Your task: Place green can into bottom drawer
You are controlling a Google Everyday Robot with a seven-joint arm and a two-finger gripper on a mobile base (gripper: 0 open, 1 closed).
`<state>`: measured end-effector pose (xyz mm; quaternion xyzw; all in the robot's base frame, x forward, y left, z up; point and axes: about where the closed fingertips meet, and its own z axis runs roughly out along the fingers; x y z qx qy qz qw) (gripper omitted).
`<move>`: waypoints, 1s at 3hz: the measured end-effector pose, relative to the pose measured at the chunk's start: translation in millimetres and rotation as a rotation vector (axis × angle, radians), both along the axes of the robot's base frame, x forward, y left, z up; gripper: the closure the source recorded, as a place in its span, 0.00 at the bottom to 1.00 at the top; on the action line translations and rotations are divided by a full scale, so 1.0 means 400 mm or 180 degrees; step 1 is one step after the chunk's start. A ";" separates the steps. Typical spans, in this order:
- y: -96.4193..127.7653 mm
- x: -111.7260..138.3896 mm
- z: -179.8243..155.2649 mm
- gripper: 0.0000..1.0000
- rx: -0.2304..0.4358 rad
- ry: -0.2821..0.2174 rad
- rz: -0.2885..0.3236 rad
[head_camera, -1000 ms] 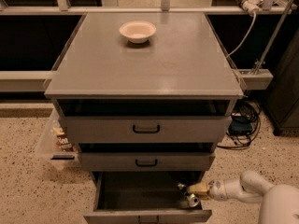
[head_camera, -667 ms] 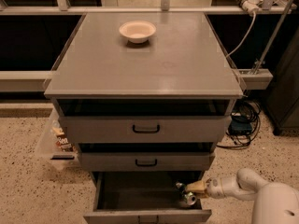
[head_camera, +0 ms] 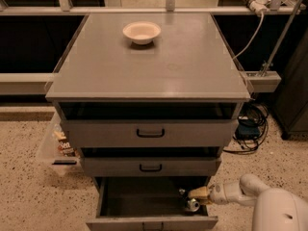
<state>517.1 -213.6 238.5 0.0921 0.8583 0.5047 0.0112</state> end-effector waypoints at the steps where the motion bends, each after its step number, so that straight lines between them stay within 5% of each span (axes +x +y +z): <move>1: 0.010 0.004 -0.030 1.00 -0.0011 0.0058 0.0004; 2: 0.027 0.017 -0.052 1.00 -0.0039 0.0095 0.0092; 3: 0.027 0.019 -0.052 0.82 -0.0040 0.0093 0.0094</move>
Offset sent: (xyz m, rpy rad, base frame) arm 0.0162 0.0123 -0.0285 -0.0286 0.0366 0.0574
